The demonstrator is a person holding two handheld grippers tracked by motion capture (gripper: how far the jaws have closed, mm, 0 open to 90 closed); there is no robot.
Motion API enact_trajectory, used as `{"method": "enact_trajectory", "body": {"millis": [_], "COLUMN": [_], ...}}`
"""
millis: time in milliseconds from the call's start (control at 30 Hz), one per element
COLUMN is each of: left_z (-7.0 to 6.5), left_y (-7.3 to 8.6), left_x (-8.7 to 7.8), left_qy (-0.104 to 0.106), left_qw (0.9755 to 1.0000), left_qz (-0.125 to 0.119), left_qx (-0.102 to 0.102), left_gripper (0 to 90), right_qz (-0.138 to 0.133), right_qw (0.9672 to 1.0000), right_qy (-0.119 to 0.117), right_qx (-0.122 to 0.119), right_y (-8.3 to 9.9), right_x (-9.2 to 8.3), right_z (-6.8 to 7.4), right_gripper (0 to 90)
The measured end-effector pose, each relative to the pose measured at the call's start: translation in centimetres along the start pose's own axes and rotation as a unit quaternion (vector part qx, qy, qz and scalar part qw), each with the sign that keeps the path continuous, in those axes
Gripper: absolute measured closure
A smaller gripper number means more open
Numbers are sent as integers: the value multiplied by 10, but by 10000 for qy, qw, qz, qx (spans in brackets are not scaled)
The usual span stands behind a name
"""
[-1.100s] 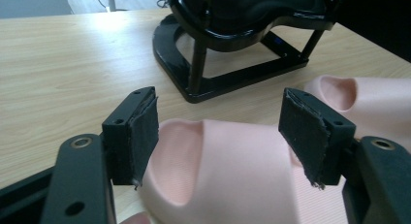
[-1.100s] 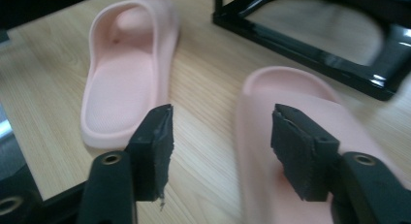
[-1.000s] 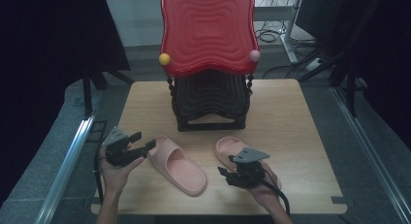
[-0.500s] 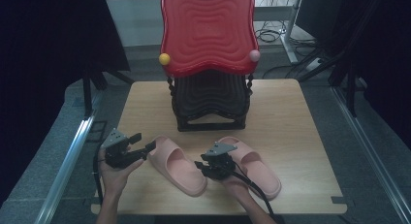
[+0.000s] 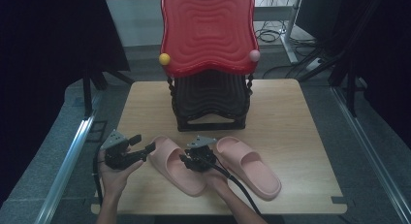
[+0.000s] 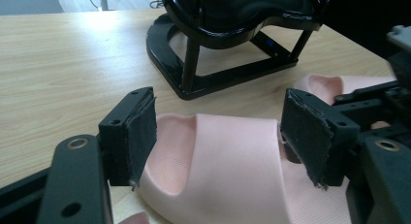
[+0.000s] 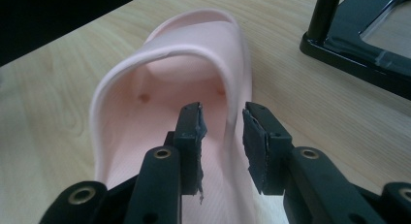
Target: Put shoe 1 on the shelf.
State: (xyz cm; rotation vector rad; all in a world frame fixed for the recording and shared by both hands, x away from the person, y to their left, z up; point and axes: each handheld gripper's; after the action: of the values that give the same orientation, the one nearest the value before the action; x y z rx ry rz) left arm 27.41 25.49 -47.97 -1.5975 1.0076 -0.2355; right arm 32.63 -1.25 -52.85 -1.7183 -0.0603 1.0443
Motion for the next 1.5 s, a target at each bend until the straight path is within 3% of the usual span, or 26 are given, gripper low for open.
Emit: {"method": "enact_trajectory", "body": {"millis": [133, 233, 367, 600, 800, 833, 933, 967, 1133, 1267, 1500], "left_z": [1, 2, 2, 2, 4, 5, 5, 5, 4, 3, 0], "left_y": [1, 1, 2, 2, 2, 3, 3, 3, 4, 6, 8], "left_x": [-1, -1, 0, -1, -5, -6, -6, -6, -3, 0, 5], "left_qy": [-15, -25, -34, -50, -87, -83, -83, -80, -70, -56, -33], "left_qw": [10000, 10000, 10000, 10000, 9999, 9999, 9999, 9999, 9999, 9999, 9998], "left_qz": [-7, 5, 21, 20, -14, -22, -21, -19, 16, 61, 143], "left_qx": [-18, -26, -31, -19, -54, -62, -67, -69, -88, -89, -95], "left_gripper": [291, 291, 291, 291, 291, 291, 291, 291, 291, 291, 291], "right_qz": [40, 99, 124, 115, -131, -264, -378, -511, -852, -1048, -1527], "right_qw": [9999, 9998, 9996, 9996, 9995, 9991, 9985, 9975, 9934, 9901, 9800], "right_qy": [-11, 15, 173, 237, 190, 183, 228, 287, 545, 654, 812], "right_qx": [102, 183, 202, 142, 221, 260, 328, 383, 542, 664, 988], "right_y": [-1, -3, -4, -3, -2, 0, 1, 2, 6, 9, 12], "right_x": [13, 23, 25, 17, -8, -22, -36, -50, -83, -99, -131], "right_z": [0, 1, 2, 3, -4, -9, -15, -22, -38, -48, -68], "right_gripper": [695, 763, 826, 846, 847, 847, 847, 847, 847, 847, 847]}}
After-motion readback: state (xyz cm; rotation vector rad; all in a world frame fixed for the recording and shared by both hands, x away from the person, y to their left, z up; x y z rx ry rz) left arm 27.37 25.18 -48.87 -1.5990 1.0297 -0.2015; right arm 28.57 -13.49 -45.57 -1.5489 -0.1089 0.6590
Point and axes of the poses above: each handheld gripper's, and its own axes: x roughly forward along the jaws, y roughly out of its underside, z roughly to its left, and after that the axes turned 14 degrees about y, right-handed
